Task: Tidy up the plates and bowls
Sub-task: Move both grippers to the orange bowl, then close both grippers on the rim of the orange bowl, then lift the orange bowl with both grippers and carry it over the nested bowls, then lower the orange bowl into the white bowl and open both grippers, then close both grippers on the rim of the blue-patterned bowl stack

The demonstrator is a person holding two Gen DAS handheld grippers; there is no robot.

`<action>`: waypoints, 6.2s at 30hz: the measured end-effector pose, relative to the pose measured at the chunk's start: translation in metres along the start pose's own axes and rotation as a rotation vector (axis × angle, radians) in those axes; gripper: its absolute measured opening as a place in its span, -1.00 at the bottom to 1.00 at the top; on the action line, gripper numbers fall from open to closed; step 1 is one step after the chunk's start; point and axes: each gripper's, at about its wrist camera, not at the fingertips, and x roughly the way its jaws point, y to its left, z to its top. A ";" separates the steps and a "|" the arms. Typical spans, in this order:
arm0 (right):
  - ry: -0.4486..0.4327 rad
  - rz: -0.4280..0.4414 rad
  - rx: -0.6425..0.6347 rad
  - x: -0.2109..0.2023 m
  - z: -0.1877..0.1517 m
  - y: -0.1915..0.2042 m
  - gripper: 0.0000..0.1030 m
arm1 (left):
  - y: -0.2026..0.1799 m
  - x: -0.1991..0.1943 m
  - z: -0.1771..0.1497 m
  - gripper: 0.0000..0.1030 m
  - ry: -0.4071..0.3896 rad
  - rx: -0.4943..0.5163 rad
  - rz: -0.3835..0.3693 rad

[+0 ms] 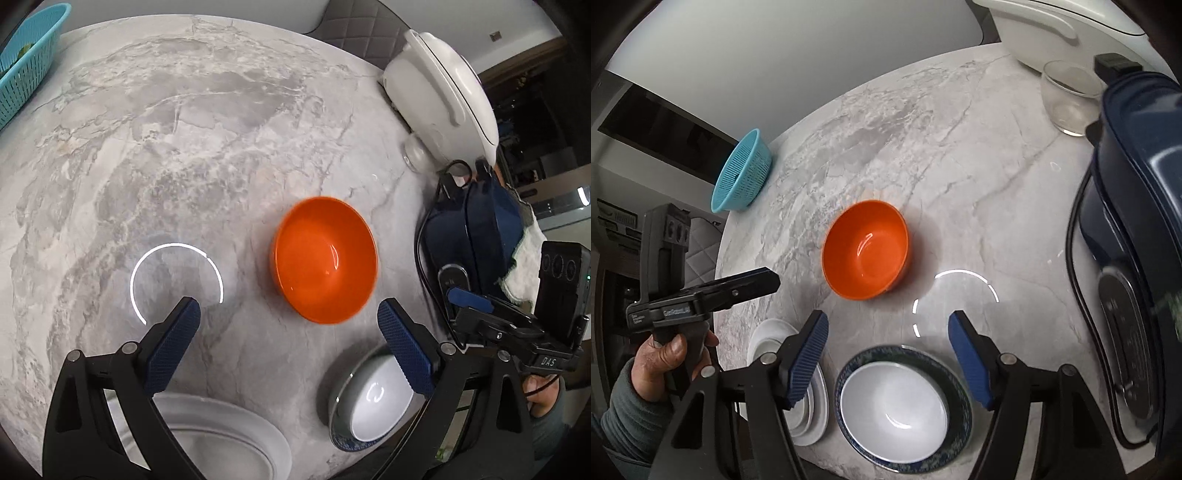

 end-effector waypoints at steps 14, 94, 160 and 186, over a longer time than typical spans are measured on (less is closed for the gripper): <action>0.150 0.175 0.172 0.091 0.055 -0.041 -0.05 | 0.001 0.068 0.018 0.45 0.111 0.078 -0.022; 0.172 0.053 0.232 0.010 -0.096 -0.044 -0.73 | -0.100 0.064 -0.133 -0.60 0.241 0.137 -0.022; 0.056 0.017 0.202 -0.006 -0.117 -0.077 -0.36 | -0.043 0.065 -0.103 0.30 0.316 0.294 -0.121; 0.116 0.085 0.177 0.018 -0.126 -0.083 -0.42 | -0.040 0.073 -0.106 0.23 0.402 0.425 -0.134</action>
